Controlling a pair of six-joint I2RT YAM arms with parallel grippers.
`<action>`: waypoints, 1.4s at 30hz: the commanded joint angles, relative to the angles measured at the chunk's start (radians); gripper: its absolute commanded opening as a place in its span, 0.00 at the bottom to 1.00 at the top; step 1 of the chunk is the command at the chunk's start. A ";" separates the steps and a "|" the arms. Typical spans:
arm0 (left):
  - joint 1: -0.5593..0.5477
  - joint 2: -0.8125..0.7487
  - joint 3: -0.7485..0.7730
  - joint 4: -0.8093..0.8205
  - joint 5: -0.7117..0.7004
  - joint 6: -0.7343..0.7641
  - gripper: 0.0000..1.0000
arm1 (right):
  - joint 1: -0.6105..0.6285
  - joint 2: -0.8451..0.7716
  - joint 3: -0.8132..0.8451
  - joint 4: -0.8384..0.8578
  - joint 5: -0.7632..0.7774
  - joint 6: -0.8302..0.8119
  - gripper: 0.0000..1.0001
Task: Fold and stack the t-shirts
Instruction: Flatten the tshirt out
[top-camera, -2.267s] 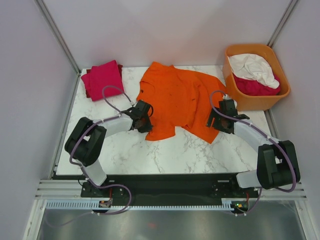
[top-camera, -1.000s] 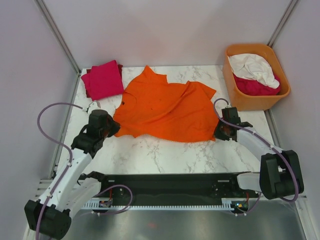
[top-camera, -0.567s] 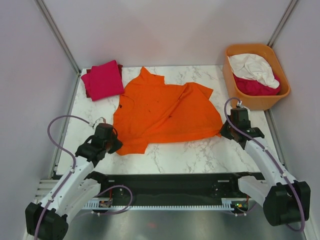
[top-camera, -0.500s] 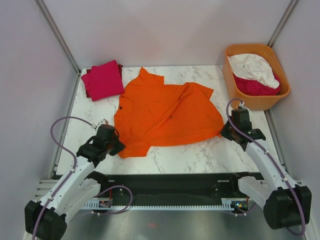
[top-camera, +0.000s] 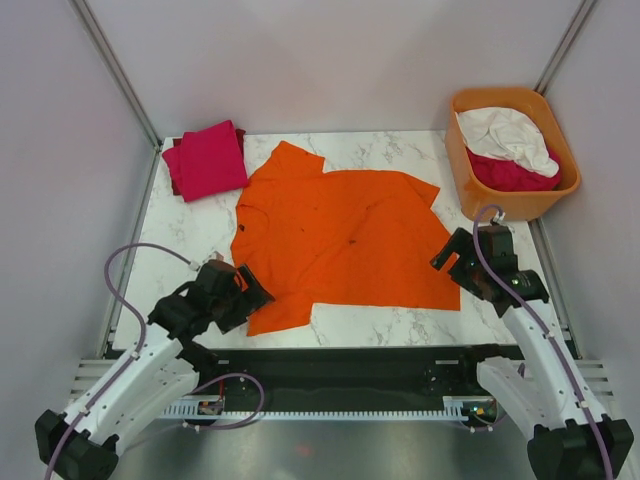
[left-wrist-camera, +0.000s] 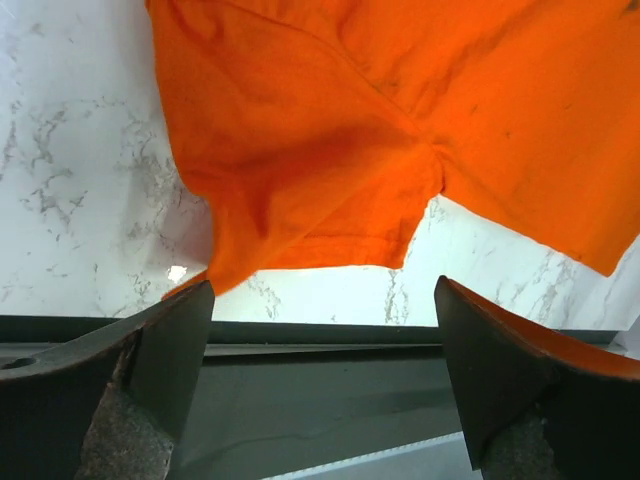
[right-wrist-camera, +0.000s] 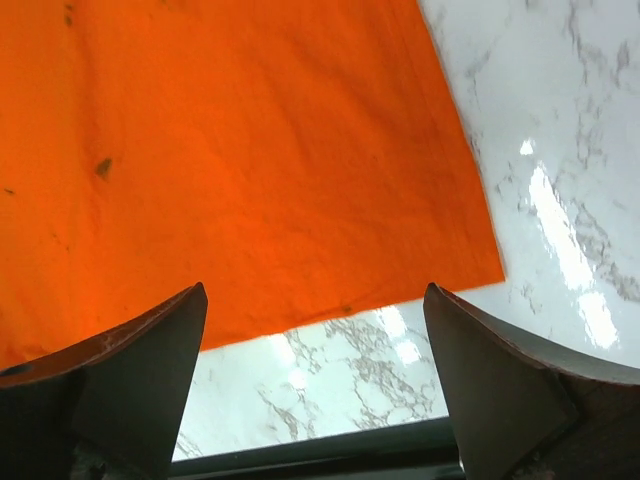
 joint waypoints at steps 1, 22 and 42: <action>-0.003 -0.034 0.123 -0.114 -0.079 0.003 1.00 | -0.004 0.085 0.129 0.074 0.046 -0.074 0.98; -0.005 -0.011 0.099 -0.016 -0.102 0.102 0.93 | -0.009 1.457 1.195 0.179 0.352 -0.211 0.64; -0.005 0.103 0.140 -0.001 -0.156 0.132 0.93 | -0.039 1.595 1.192 0.165 0.301 -0.205 0.59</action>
